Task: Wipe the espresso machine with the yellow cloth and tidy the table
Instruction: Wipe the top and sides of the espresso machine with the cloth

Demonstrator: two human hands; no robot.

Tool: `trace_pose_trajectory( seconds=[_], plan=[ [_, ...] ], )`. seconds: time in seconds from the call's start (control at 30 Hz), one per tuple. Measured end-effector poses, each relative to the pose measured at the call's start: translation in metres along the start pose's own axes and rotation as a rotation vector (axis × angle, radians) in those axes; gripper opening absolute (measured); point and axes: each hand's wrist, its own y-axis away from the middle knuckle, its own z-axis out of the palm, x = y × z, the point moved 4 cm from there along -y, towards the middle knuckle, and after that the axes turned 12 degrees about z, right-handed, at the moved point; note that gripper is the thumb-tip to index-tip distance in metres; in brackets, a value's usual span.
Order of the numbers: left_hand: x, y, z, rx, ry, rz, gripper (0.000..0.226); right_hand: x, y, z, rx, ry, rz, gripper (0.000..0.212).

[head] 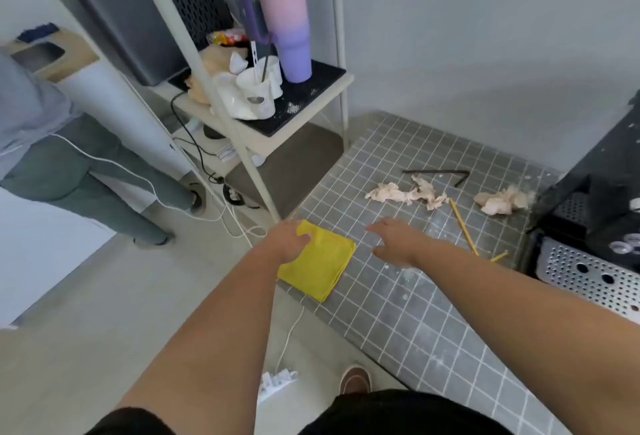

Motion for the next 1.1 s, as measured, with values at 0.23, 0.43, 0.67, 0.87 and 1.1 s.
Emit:
trace_pose_trajectory(
  seconds=[0.23, 0.43, 0.67, 0.87, 1.1],
  plan=[
    [-0.026, 0.004, 0.034, 0.130, 0.002, -0.058, 0.063, -0.033, -0.011, 0.040, -0.069, -0.048, 0.037, 0.061],
    [-0.046, -0.004, 0.031, 0.245, 0.185, -0.092, 0.042, -0.046, -0.024, 0.048, -0.029, -0.225, 0.105, 0.059],
    [-0.033, -0.003, 0.028, 0.260, 0.158, 0.157, 0.024, -0.041, -0.042, 0.062, 0.011, -0.396, 0.255, 0.069],
    [0.000, 0.014, 0.013, 0.190, 0.166, 0.394, 0.018, -0.042, -0.044, 0.059, -0.101, -0.601, 0.188, 0.099],
    [0.052, 0.021, 0.000, -0.085, 0.102, 0.632, 0.020, -0.029, -0.011, 0.028, -0.235, -0.885, 0.101, 0.095]
  ],
)
